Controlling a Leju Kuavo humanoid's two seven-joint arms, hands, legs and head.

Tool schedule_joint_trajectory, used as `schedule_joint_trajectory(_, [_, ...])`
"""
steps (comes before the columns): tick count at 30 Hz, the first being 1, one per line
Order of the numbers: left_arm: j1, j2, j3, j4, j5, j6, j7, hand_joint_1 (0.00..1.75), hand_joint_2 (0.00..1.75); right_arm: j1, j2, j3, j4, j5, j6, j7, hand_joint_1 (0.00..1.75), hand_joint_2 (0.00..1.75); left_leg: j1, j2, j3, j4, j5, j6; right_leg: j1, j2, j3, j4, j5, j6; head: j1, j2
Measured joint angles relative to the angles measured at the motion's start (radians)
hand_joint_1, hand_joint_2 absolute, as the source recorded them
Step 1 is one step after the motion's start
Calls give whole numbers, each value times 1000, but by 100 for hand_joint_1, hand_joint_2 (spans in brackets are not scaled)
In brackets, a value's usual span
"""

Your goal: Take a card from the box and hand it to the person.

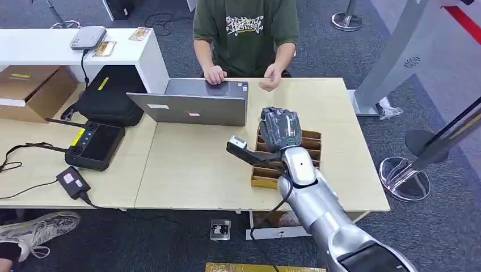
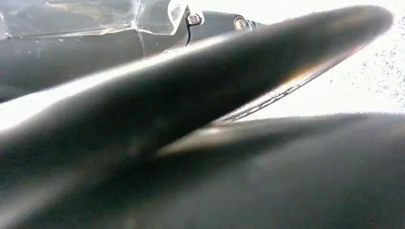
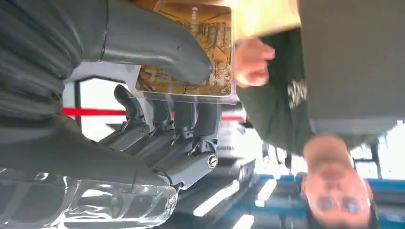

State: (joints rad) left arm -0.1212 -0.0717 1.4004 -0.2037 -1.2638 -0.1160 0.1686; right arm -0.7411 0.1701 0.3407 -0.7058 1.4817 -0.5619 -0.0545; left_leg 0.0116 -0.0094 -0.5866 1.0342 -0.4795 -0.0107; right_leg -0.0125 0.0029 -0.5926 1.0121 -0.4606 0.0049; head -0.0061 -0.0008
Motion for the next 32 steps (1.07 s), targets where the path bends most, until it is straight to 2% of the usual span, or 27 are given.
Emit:
schedule_joint_trajectory(6, [2,0,0,0,0,0,-10,0,0,-4,-26,0,-192,9,49,3,148,175,0,0,0,0,0,0,0,0,0,0,0,0,0,0])
schedule_joint_trajectory(7, [2,0,0,0,0,0,-11,0,0,-4,-29,0,-216,16,54,3,133,175,0,0,0,0,0,0,0,0,0,0,0,0,0,0])
schedule_joint_trajectory(8, [3,0,0,0,-1,0,-11,0,0,-4,-32,0,-236,16,58,3,133,175,0,0,0,0,0,0,0,0,0,0,0,0,0,0])
schedule_joint_trajectory(9, [3,0,0,0,-2,0,-12,0,0,-4,-34,0,-256,18,61,3,0,175,0,0,0,0,0,0,0,0,0,0,0,0,0,0])
schedule_joint_trajectory(17, [2,0,0,0,-1,0,-12,0,0,-4,-37,0,-299,18,66,8,0,175,0,0,0,0,0,0,0,0,0,0,0,0,0,0])
schedule_joint_trajectory(24, [2,0,0,0,0,0,-12,0,0,-4,-37,0,-281,5,23,-6,0,175,0,0,0,0,0,0,0,0,0,0,0,0,0,0])
schedule_joint_trajectory(26, [2,0,0,0,2,0,-12,0,0,0,-37,0,-275,-63,-4,-50,0,175,0,0,0,0,0,0,0,0,0,0,0,0,0,0])
schedule_joint_trajectory(28, [2,0,0,0,7,0,-12,0,0,14,-34,0,-268,-196,-14,-131,0,175,0,0,0,0,0,0,0,0,0,0,0,0,0,0])
schedule_joint_trajectory(29, [2,0,0,0,11,0,-12,0,0,27,-31,0,-265,-279,-14,-185,0,175,0,0,0,0,0,0,0,0,0,0,0,0,0,0])
schedule_joint_trajectory(32, [2,0,0,0,21,0,-11,0,0,87,-13,-9,-238,-599,2,-408,0,175,0,0,0,0,0,0,0,0,0,0,0,0,0,0])
